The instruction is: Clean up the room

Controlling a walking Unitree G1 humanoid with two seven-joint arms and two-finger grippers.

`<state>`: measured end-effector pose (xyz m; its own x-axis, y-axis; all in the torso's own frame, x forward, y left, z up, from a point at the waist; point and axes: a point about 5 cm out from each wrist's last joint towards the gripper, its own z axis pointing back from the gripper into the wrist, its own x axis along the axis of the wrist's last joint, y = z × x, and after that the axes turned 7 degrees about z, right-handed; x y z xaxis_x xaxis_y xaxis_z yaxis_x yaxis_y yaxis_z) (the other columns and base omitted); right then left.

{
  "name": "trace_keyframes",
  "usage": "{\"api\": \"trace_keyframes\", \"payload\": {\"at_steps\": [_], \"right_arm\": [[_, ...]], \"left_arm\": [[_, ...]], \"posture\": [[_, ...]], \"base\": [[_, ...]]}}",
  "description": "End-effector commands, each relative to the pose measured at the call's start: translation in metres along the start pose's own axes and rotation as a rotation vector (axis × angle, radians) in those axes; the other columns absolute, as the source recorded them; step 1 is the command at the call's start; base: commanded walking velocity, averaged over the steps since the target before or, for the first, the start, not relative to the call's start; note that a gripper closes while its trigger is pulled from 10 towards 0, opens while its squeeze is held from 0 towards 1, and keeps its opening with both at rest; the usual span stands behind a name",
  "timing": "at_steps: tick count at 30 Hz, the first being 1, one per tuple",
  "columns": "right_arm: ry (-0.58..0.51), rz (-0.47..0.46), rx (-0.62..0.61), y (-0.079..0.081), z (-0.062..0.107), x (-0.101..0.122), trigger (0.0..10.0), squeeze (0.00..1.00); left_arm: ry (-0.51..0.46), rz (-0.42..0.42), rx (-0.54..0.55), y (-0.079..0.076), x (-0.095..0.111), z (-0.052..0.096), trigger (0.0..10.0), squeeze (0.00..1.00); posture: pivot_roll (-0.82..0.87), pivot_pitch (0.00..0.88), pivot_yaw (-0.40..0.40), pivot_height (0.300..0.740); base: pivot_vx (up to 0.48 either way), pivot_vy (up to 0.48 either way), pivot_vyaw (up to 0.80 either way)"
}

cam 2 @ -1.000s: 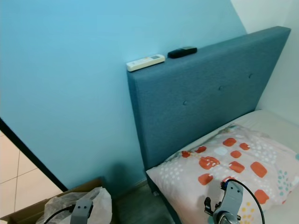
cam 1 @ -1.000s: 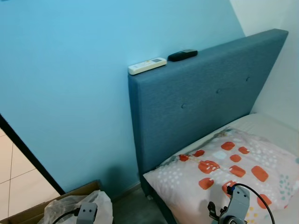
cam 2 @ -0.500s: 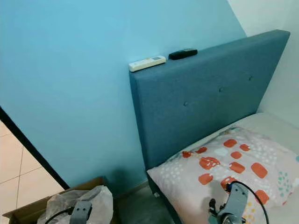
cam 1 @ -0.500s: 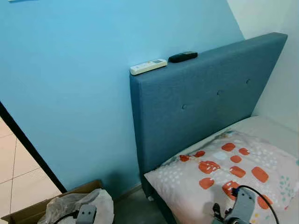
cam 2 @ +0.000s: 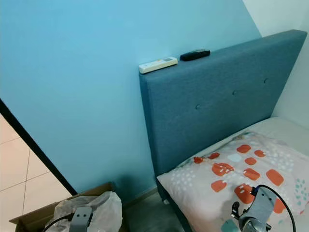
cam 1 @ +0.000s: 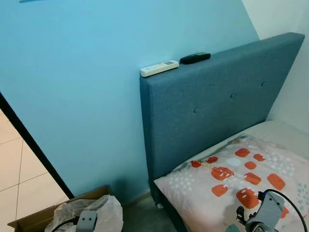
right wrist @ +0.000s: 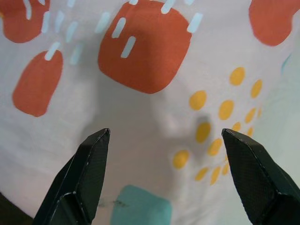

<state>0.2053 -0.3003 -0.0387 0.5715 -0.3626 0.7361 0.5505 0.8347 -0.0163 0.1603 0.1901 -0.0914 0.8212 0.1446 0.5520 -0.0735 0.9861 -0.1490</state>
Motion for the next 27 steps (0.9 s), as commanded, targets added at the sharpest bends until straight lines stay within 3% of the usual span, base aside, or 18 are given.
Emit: {"api": "trace_keyframes", "payload": {"at_steps": [1, 6, 12, 16, 23, 26, 27], "right_arm": [[0.006, -0.038, 0.013, 0.003, 0.001, -0.006, 10.0, 0.0], [0.035, -0.07, 0.011, 0.002, 0.004, -0.021, 10.0, 0.0], [0.025, -0.077, -0.01, -0.003, 0.005, -0.021, 10.0, 0.0], [-0.077, -0.101, -0.059, -0.018, 0.002, 0.004, 10.0, 0.0], [-0.126, -0.081, -0.104, -0.032, 0.003, 0.019, 10.0, 0.0], [-0.128, -0.105, -0.073, -0.029, 0.004, 0.016, 10.0, 0.0], [-0.12, -0.22, 0.07, -0.012, 0.006, 0.002, 10.0, 0.0]], "left_arm": [[0.003, -0.015, 0.009, 0.005, 0.0, 0.001, 10.0, 0.0], [0.008, -0.022, 0.016, 0.01, -0.002, 0.003, 10.0, 0.0], [0.013, -0.029, 0.02, 0.012, -0.004, 0.004, 10.0, 0.0], [0.019, -0.039, 0.016, 0.012, -0.005, 0.004, 10.0, 0.0], [0.019, -0.045, 0.008, 0.009, -0.005, 0.003, 10.0, 0.0], [0.021, -0.047, 0.007, 0.009, -0.005, 0.004, 10.0, 0.0], [0.027, -0.052, 0.004, 0.01, -0.008, 0.004, 10.0, 0.0]], "posture": [[-0.12, 0.013, 0.064, 0.659], [-0.11, 0.019, 0.07, 0.639], [-0.11, 0.021, 0.071, 0.614], [-0.12, 0.023, 0.075, 0.604], [-0.13, 0.03, 0.071, 0.604], [-0.13, 0.035, 0.071, 0.604], [-0.13, 0.054, 0.075, 0.604]], "base": [[0.0, 0.0, 0.0], [0.0, 0.0, 0.0], [0.0, 0.0, 0.0], [0.0, 0.0, 0.0], [0.0, 0.0, 0.0], [0.0, 0.0, 0.0], [0.0, 0.0, 0.0]]}}
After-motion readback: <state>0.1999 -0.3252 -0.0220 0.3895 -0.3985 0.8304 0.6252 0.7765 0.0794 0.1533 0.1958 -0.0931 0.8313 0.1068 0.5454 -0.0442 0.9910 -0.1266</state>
